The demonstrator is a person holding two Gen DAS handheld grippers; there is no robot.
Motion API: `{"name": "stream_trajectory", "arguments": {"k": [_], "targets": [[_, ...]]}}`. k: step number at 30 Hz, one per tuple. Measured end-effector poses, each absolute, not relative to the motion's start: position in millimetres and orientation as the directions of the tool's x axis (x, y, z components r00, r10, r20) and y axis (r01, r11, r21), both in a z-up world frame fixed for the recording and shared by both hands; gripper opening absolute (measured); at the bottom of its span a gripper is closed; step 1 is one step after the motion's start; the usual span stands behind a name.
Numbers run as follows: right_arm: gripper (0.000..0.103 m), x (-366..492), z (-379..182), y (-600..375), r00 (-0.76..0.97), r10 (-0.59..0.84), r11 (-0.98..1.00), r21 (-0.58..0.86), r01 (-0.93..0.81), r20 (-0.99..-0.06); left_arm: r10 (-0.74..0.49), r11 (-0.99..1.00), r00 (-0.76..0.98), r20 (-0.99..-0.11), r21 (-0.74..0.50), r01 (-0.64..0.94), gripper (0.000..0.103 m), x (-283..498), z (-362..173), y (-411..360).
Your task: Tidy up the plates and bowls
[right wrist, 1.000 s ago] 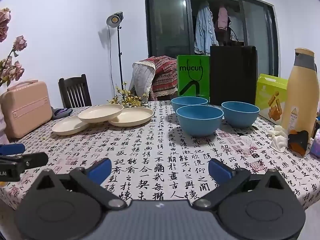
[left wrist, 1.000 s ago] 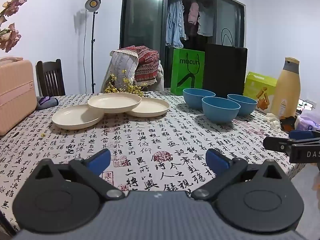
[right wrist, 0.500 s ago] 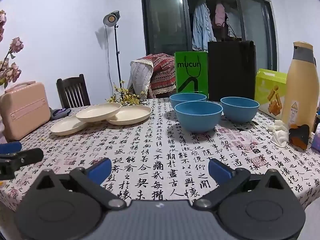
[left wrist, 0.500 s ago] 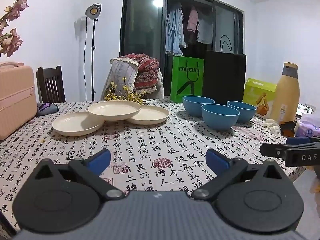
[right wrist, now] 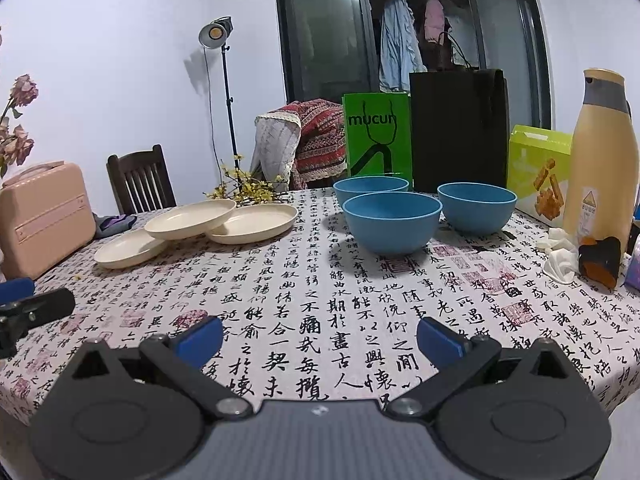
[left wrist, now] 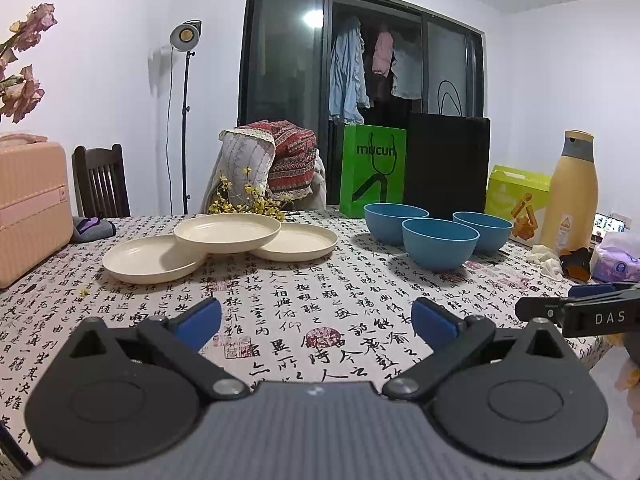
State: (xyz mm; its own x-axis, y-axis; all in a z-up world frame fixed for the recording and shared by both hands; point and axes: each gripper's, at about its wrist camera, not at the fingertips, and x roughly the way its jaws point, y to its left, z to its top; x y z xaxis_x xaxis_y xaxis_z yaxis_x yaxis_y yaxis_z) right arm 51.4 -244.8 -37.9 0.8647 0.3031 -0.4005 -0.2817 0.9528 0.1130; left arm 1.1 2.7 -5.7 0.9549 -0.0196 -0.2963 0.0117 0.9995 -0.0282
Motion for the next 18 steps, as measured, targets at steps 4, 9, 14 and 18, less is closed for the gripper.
{"name": "stream_trajectory", "arguments": {"k": [4, 9, 14, 18], "targets": [[0.103, 52.3, -39.0, -245.4, 0.865, 0.303, 0.953, 0.111, -0.282, -0.401, -0.014, 0.999, 0.956, -0.294, -0.033, 0.005, 0.103, 2.2, -6.6, 3.2], [0.103, 52.7, -39.8, -244.4, 0.864, 0.303, 0.953, 0.112, -0.282, -0.402, -0.016, 0.999, 0.953, -0.303, -0.032, 0.006, 0.103, 3.9, -7.9, 3.3], [0.103, 53.1, -40.6, -243.5, 0.864, 0.302, 0.953, 0.112, -0.281, -0.404, -0.020, 0.999, 0.950, -0.312, -0.041, 0.007, 0.103, 5.3, -8.8, 4.2], [0.103, 54.2, -41.6, -242.7, 0.862, 0.302, 0.953, 0.114, -0.280, -0.406, -0.016, 0.999, 0.950, -0.313, -0.039, 0.004, 0.103, 6.2, -8.7, 4.7]]}}
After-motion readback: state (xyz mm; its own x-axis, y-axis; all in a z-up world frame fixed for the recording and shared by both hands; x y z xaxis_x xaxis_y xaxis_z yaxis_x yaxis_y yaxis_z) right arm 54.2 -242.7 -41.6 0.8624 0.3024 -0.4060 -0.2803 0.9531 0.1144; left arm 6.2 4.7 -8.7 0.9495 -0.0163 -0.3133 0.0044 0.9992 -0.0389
